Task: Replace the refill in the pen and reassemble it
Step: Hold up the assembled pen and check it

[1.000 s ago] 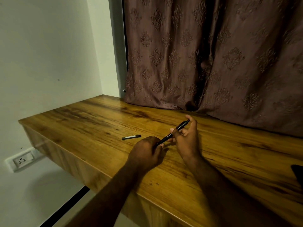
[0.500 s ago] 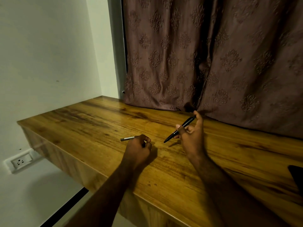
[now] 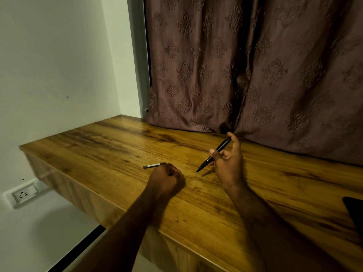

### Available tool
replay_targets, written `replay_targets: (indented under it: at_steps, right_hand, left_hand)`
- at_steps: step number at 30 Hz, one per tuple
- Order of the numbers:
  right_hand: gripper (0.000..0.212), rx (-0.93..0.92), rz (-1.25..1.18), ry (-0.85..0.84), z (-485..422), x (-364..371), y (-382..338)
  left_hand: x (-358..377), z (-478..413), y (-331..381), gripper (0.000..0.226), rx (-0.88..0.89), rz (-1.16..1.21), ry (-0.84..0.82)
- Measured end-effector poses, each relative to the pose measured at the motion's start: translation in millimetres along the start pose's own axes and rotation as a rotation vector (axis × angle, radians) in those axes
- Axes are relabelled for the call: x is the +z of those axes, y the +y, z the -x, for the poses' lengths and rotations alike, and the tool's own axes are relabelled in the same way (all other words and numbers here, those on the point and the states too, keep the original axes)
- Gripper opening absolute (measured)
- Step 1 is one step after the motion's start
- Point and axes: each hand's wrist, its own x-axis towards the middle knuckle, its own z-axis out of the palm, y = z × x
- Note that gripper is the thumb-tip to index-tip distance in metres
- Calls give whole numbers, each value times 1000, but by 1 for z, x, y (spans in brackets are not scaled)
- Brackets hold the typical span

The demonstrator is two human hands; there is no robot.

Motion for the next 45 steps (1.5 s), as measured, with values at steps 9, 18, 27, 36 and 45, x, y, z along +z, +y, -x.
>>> replay_targets:
  at_steps: [9,18,27,36,45]
  right_hand:
    - [76,-181,259,-117,12,3,-5]
    - [78,-295,354,-181,14,2,-13]
    - [73,-374,452,-208,20,5,-24]
    - [63,-387,443,-206,21,7,-24]
    - [65,-394,523,-199,27,7,-24]
  left_hand:
    - [-1,-5,-2,13,47,-104,-10]
    - [0,2,4,13,116,-237,36]
    - [0,1,0,14,122,-200,49]
    - [0,4,2,16,137,-204,47]
    - [0,4,4,12,154,-230,59]
